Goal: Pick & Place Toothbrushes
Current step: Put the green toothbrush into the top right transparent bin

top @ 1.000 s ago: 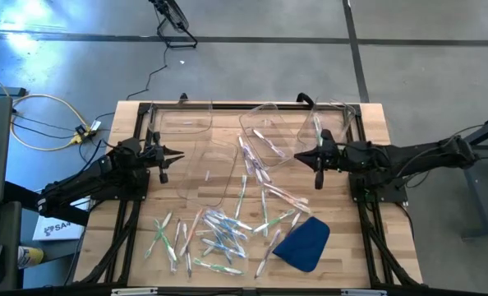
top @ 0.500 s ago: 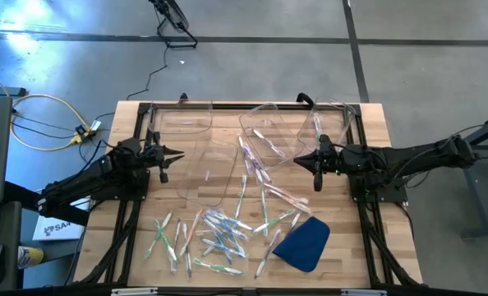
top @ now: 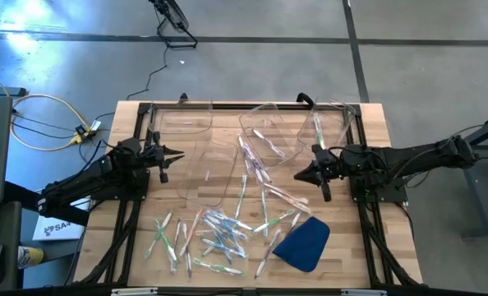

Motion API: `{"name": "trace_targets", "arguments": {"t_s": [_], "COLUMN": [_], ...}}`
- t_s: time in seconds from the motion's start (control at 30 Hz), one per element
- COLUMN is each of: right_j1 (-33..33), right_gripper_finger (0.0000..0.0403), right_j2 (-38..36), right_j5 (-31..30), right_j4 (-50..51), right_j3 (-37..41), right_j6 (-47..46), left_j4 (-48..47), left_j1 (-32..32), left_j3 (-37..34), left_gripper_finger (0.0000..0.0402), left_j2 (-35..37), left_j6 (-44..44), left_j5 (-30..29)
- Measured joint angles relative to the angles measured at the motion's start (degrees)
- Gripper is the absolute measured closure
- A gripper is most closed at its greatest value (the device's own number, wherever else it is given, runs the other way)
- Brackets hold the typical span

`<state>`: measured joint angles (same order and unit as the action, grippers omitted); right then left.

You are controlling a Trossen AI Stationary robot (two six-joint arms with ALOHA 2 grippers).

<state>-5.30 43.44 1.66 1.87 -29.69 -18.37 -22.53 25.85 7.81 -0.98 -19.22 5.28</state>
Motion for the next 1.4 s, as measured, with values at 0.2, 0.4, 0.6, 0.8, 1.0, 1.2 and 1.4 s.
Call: {"name": "trace_targets", "arguments": {"t_s": [0.2,0.4,0.6,0.8,1.0,1.2,1.4], "right_j1": [0.0,0.0,0.0,0.0,0.0,0.0,0.0], "right_gripper_finger": [0.04,0.04,0.04,0.04,0.04,0.04,0.04], "right_j2": [0.0,0.0,0.5,3.6,8.9,14.5,21.7], "right_j5": [-6.1,-9.1,-10.8,-10.3,-8.6,-7.2,-4.9], "right_j4": [0.0,0.0,-3.8,-5.2,-4.6,5.2,18.8], "right_j3": [0.0,0.0,0.0,0.0,-3.8,-14.2,-22.0], "right_j6": [1.0,3.0,3.6,3.5,4.9,9.6,9.6], "left_j4": [0.0,0.0,0.0,-0.4,-0.4,-0.5,-1.0], "left_j1": [0.0,0.0,0.0,0.0,0.0,0.0,0.0], "left_j3": [0.0,0.0,0.0,0.0,0.0,0.0,0.0], "left_gripper_finger": [0.0355,0.0355,0.0355,0.0355,0.0355,0.0355,0.0355], "left_j2": [0.0,0.0,0.0,0.0,0.0,0.0,0.0], "left_j6": [0.0,0.0,0.0,0.0,0.0,0.0,0.0], "left_j5": [0.0,0.0,0.0,0.0,0.0,0.0,0.0]}}
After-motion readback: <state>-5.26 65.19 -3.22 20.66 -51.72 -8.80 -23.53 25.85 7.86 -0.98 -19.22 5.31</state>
